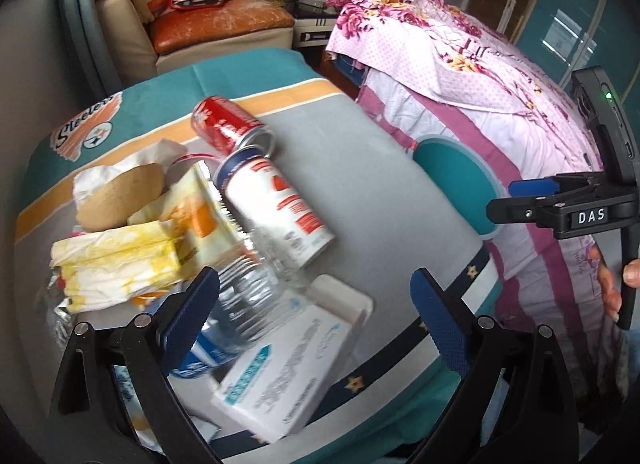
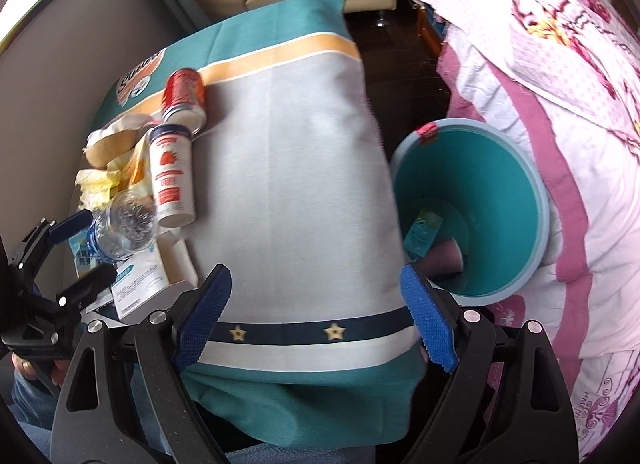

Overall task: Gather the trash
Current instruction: 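Grasp the blue-labelled water bottle with the left gripper while the right reaches for the yogurt bottle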

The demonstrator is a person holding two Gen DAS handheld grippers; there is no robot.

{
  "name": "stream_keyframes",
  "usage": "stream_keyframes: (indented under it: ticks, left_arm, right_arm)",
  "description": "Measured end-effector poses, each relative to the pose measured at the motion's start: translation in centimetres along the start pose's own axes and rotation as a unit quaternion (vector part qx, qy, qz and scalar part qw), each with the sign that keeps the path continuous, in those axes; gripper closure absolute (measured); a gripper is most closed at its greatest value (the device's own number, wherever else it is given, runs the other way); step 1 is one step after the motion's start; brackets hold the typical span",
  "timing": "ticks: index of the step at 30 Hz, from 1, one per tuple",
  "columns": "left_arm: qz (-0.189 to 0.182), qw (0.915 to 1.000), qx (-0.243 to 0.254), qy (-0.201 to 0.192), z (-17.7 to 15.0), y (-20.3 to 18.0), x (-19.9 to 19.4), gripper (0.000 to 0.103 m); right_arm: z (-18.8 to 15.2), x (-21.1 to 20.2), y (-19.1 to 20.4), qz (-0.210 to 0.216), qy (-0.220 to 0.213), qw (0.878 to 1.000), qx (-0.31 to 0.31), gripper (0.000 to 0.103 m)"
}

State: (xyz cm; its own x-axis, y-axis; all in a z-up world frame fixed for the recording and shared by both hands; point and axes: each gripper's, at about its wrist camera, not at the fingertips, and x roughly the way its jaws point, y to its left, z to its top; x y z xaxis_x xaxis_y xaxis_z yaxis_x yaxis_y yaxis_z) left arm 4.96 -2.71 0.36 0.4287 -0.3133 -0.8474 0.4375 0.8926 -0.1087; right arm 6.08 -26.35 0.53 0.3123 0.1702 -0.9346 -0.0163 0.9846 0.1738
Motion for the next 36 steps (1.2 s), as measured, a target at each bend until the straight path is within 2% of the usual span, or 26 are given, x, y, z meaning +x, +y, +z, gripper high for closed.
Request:
stream_keyframes:
  ticks: [5, 10, 17, 22, 25, 27, 31, 36]
  left_arm:
    - [0.042, 0.9987, 0.025, 0.017, -1.8, 3.6, 0.3, 0.007]
    - [0.054, 0.9963, 0.056, 0.038, -2.8, 5.7, 1.5, 0.007]
    - [0.058, 0.9892, 0.124, 0.052, -3.4, 5.1, 3.1, 0.007]
    - [0.064, 0.9841, 0.152, 0.066, -3.6, 4.6, 5.0, 0.007]
    - [0.044, 0.9882, 0.132, 0.064, -3.5, 5.3, 5.1, 0.007]
    - [0.031, 0.9907, 0.119, 0.058, -3.3, 5.6, 4.8, 0.015]
    - [0.016, 0.9941, 0.098, 0.044, -3.4, 5.5, 3.8, 0.016]
    - [-0.014, 0.9986, 0.045, 0.026, -2.8, 6.0, 2.2, 0.018]
  right_arm:
    - [0.2, 1.2, 2.5, -0.001, 0.017, 1.000, -0.015, 0.020]
    - [0.0, 2.2, 4.0, 0.000, 0.030, 0.999, -0.020, 0.020]
    - [0.2, 3.6, 5.1, 0.002, 0.045, 0.999, -0.019, 0.020]
    - [0.4, 4.5, 5.7, 0.007, 0.053, 0.998, -0.021, 0.020]
    - [0.4, 4.8, 5.7, 0.008, 0.057, 0.998, -0.022, 0.020]
    - [0.5, 5.0, 5.6, 0.010, 0.060, 0.998, -0.020, 0.020]
    - [0.9, 5.5, 5.4, 0.009, 0.063, 0.998, -0.018, 0.020]
    - [1.2, 5.7, 5.1, 0.012, 0.064, 0.998, -0.016, 0.020]
